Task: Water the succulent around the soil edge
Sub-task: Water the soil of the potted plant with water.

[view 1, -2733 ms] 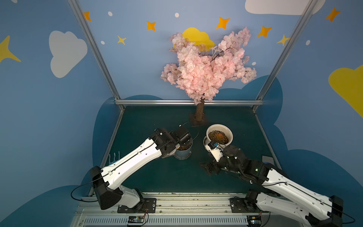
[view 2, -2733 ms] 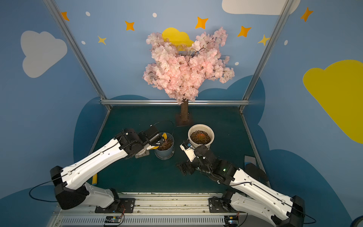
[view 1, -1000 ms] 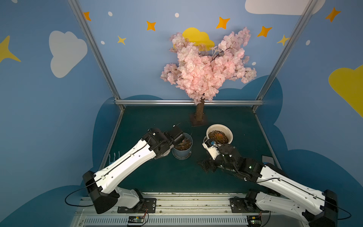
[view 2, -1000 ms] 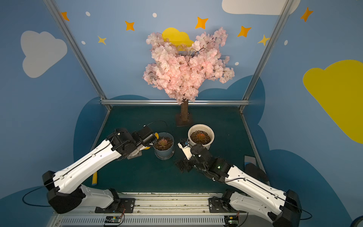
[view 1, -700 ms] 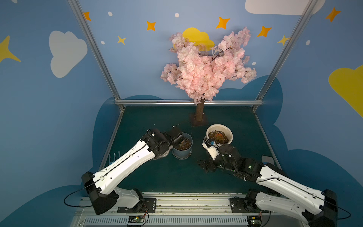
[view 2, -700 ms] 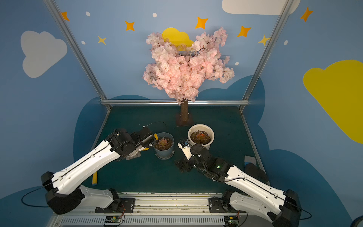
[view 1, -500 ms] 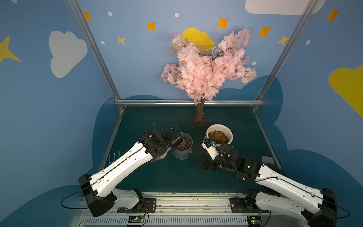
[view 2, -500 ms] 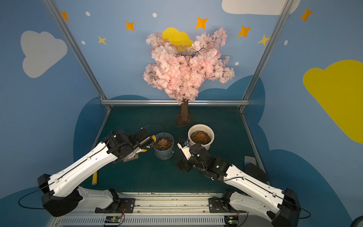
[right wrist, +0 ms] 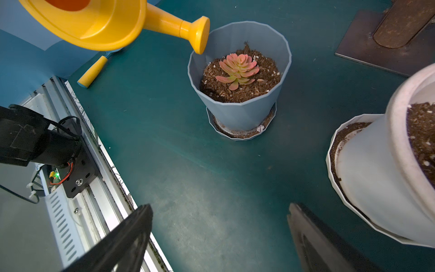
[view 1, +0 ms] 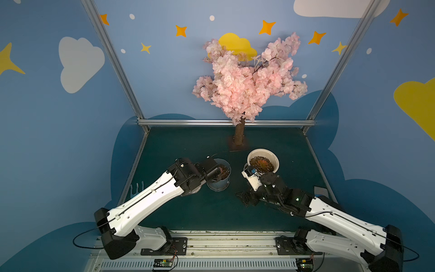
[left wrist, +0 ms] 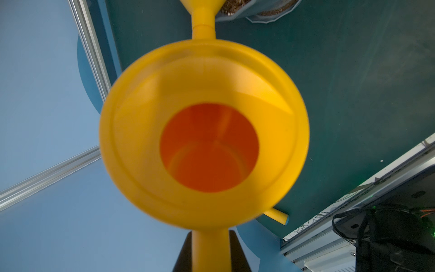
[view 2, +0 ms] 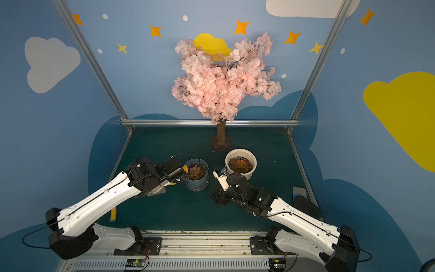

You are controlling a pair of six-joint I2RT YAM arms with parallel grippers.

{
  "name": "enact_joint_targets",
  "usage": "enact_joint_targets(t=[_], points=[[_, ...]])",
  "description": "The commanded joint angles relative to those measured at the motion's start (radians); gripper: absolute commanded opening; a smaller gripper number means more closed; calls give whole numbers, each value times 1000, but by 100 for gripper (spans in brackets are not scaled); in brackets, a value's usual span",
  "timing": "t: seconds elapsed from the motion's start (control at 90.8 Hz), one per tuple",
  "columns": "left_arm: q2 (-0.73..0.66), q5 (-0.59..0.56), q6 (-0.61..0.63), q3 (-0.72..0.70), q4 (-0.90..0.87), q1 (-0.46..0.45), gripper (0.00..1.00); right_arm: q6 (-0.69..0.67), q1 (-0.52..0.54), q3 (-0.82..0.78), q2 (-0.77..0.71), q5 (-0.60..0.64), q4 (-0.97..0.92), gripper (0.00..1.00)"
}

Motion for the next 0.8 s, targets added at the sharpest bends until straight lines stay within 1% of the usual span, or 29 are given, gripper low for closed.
enact_joint_targets(t=[0.0,0.341,0.639,0.793], points=[[-4,3,-7,27,-35,-10,3,7,3,17,5,3,24,96],[-5,31,-8,33,-46,-20,3,-2,3,20,-8,-14,10,95],[13,33,-4,50,-45,-62,3,0,3,29,23,-28,10,95],[16,43,-5,51,-48,-67,3,2,3,35,31,-27,4,96]])
